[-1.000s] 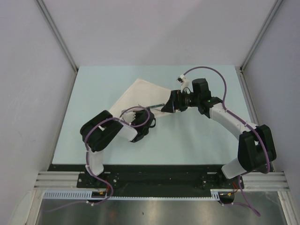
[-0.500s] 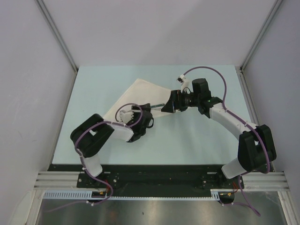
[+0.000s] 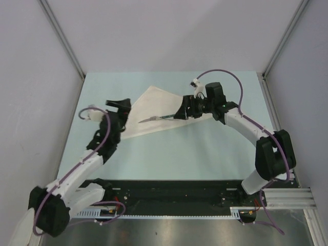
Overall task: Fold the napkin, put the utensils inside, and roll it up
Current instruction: Place the utensil onto the napkin
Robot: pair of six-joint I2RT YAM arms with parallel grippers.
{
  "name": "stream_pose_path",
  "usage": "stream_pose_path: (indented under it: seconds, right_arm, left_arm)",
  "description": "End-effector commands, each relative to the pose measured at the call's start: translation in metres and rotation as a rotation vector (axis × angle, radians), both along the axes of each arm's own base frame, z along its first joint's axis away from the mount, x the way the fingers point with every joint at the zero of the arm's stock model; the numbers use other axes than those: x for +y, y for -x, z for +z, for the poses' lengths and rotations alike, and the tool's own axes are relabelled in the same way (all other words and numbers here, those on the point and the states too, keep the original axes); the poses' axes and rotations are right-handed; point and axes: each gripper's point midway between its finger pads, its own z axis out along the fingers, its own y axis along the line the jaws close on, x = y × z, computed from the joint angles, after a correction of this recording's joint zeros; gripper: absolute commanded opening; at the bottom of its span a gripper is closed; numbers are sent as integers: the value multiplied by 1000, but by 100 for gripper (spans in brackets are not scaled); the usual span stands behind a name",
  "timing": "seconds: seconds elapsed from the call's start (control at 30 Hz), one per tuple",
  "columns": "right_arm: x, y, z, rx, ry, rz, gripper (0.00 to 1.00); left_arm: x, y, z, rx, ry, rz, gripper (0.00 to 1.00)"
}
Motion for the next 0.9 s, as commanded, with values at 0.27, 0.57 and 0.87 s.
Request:
stream_pose_path:
  seconds: [0.27,0.57,0.87]
  right_arm:
    - [103,-62,-46,-22,3,184,87]
    - [116,-96,-100,-45,123,265,80]
    - [123,-89,-120,-22,111,367,67]
  left_arm:
    - [72,7,47,50,-1037,-317,100]
    - [66,-3,38,44,-999,-440,100]
    - [70,-3,36,49,-979,-449,100]
